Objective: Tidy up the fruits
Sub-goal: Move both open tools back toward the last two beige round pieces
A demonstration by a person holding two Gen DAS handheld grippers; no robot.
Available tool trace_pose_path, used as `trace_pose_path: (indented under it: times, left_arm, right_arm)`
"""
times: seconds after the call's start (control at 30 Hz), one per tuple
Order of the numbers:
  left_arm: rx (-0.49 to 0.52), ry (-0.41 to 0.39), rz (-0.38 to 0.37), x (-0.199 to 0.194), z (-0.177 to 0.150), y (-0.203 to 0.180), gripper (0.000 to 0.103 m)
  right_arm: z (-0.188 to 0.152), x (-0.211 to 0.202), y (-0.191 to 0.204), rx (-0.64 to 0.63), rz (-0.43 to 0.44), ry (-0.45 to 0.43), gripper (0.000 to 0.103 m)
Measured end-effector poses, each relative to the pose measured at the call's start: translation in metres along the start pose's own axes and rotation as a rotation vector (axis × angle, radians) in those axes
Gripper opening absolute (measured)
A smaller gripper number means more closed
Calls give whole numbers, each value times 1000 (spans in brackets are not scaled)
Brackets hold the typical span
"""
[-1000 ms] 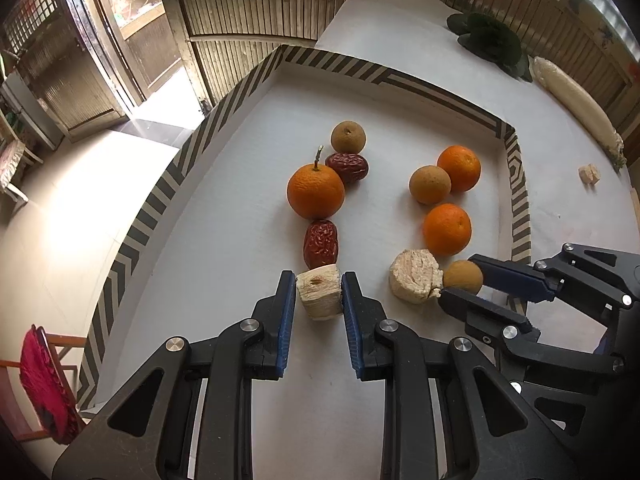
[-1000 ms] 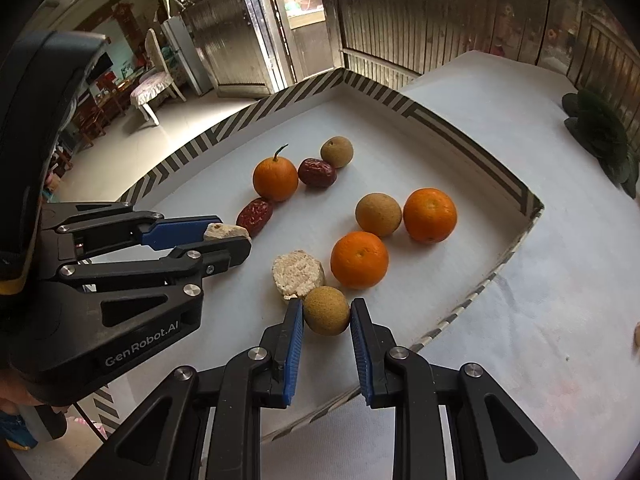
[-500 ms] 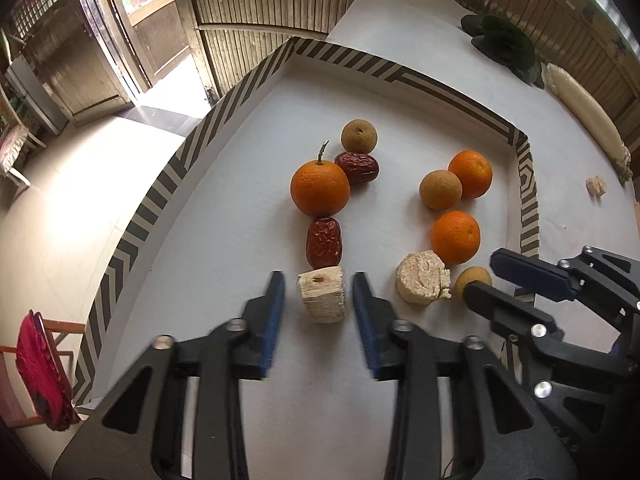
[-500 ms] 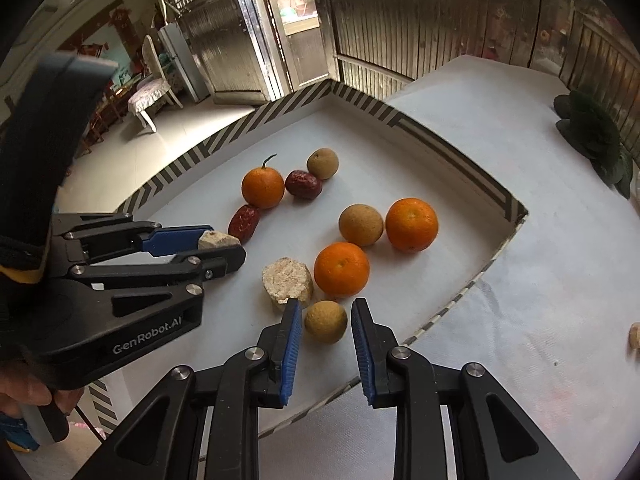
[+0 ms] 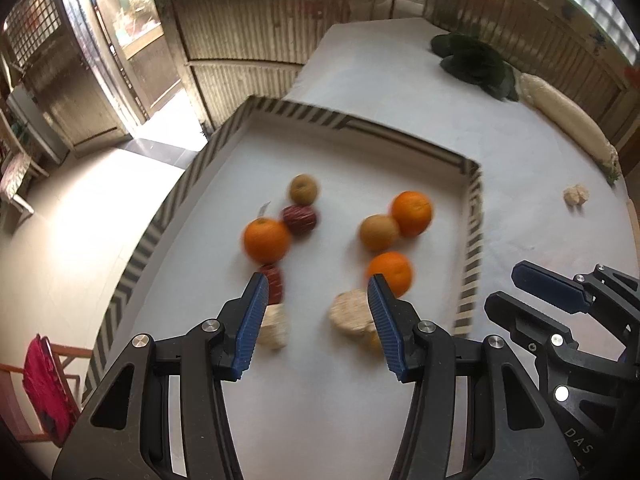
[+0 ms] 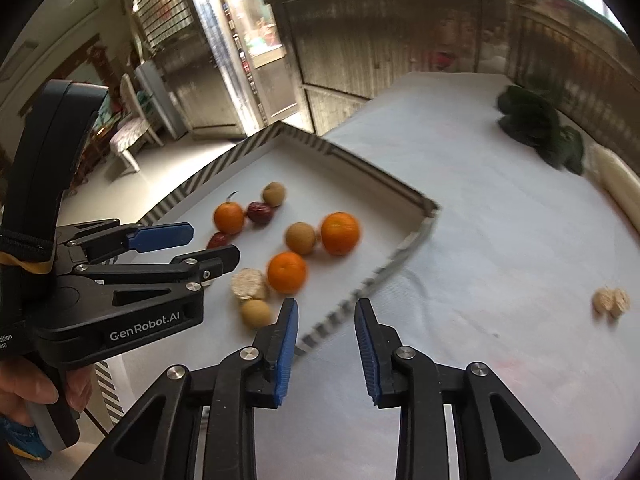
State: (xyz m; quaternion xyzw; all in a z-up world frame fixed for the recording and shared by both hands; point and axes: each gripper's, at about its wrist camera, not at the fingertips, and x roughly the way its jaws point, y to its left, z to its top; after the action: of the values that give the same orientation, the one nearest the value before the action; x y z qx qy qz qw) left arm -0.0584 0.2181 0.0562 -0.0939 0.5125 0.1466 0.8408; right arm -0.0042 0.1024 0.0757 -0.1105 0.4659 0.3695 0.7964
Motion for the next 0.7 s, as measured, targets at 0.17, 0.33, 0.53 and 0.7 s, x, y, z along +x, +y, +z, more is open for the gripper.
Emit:
trace_pose_path:
  times: [0.17, 0.33, 0.53, 0.7]
  left_arm:
    - [49, -9, -31, -1, 8, -33, 52]
    - [107, -7, -65, 1, 14, -71, 52]
    - [177, -2, -101, 4, 20, -117, 52]
    - [232, 11, -130, 11, 26, -157, 52]
  right_arm:
    - [-9, -13, -31, 59, -42, -12, 30]
    - [-22, -29, -67, 128, -84, -18, 30]
    - [-44, -45, -111, 219, -139, -19, 31]
    - [-62, -54, -147, 288, -174, -19, 31]
